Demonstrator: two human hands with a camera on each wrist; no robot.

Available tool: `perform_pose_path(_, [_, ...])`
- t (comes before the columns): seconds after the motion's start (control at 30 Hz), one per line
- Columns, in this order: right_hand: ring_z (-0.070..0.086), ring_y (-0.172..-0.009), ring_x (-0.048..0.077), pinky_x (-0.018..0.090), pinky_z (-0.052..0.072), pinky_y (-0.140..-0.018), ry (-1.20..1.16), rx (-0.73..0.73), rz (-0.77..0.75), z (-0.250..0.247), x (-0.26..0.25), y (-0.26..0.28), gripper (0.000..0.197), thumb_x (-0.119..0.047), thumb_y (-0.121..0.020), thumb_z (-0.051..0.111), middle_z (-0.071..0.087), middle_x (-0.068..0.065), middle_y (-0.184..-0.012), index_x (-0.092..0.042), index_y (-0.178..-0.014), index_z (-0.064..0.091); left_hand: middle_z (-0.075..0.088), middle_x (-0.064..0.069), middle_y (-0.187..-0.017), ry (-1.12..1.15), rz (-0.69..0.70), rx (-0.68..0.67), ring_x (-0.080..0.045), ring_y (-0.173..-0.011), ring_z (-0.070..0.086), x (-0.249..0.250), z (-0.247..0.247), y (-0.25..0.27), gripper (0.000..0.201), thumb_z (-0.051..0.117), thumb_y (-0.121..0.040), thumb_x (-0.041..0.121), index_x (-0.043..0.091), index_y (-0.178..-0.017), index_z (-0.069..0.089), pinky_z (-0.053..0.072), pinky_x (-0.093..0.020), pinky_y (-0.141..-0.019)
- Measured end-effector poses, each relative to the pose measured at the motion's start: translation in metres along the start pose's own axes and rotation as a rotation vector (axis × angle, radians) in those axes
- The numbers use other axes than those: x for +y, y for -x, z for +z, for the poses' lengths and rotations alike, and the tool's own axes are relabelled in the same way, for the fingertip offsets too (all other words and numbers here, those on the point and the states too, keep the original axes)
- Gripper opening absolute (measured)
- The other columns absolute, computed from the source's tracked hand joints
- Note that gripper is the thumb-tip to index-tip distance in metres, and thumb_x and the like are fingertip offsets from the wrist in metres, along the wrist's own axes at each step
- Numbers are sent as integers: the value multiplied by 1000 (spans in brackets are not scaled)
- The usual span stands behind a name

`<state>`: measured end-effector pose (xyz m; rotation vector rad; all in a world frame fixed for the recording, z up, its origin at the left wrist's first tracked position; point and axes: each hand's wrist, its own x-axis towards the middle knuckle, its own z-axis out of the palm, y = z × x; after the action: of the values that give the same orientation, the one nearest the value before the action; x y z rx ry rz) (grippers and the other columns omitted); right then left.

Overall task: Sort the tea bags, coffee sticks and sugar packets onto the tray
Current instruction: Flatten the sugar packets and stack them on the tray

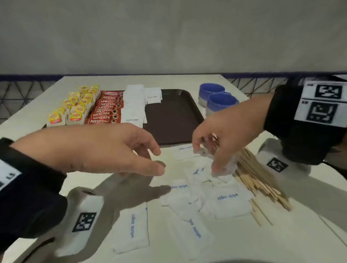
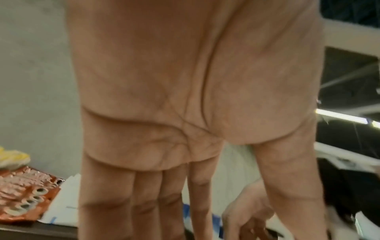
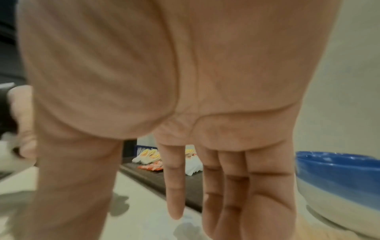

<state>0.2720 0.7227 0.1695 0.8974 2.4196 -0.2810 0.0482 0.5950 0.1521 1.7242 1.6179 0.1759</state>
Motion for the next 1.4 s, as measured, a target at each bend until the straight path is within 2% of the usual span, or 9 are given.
perform_pose_path(0.23, [54,-90,11,23,49,-72,255,-22,-5,36,-27,14,85,-46,-77,86,48,-8,-113,-36,-146,38,61,13,-113,-229,-359,-106,-18,-77,78,6,40,43,115,90,-36,80,46,-133,39,64,-33,-71])
perform_pose_path(0.33, [51,-83,9,19,42,-64,280,11,-5,36,-41,17,83,-36,-78,88,45,-11,-102,-29,-146,41,64,12,-109,-267,-327,-83,-16,-85,75,14,62,45,107,91,-47,74,46,-136,39,62,-33,-76])
perform_pose_path(0.47, [57,-95,18,24,48,-72,319,58,13,39,-55,21,71,-31,-77,88,57,-4,-106,-20,-137,50,55,18,-103,-351,-205,97,-7,-89,56,21,79,32,78,88,-72,56,41,-138,49,48,-29,-77])
perform_pose_path(0.57, [60,-100,20,30,54,-84,309,96,17,43,-57,23,62,-29,-80,87,64,2,-118,-19,-131,55,60,13,-109,-308,-209,147,-10,-92,60,21,79,26,70,86,-77,51,35,-137,53,52,-31,-80])
perform_pose_path(0.73, [64,-95,20,32,58,-85,184,205,40,49,-53,31,46,-29,-85,81,66,0,-108,-21,-124,60,39,-1,-144,-292,-212,146,-24,-127,55,24,88,27,121,68,-60,91,39,-158,21,49,-44,-107])
perform_pose_path(0.83, [67,-94,22,38,60,-86,159,205,69,57,-54,34,48,-27,-83,80,67,0,-106,-22,-126,59,31,1,-144,-345,-190,112,-26,-124,57,35,101,26,134,64,-50,99,43,-159,11,49,-46,-107])
perform_pose_path(1.0, [69,-94,22,39,62,-80,92,65,120,68,-56,35,84,-48,-66,87,62,0,-112,-30,-137,45,37,-3,-133,-461,-201,148,-21,-99,56,52,114,20,98,72,-71,79,32,-149,36,51,-41,-96])
perform_pose_path(1.3, [72,-82,22,40,63,-78,87,232,113,76,-78,29,41,-45,-85,72,71,3,-93,-18,-113,59,52,-7,-118,-521,-139,329,-22,-88,51,48,116,14,48,61,-94,53,22,-131,56,48,-35,-86])
perform_pose_path(1.4, [75,-73,21,32,64,-67,43,237,137,74,-85,28,30,-37,-87,74,76,6,-83,-12,-100,67,60,-11,-110,-549,-105,362,-23,-84,49,49,116,12,28,60,-97,45,19,-106,58,45,-33,-77])
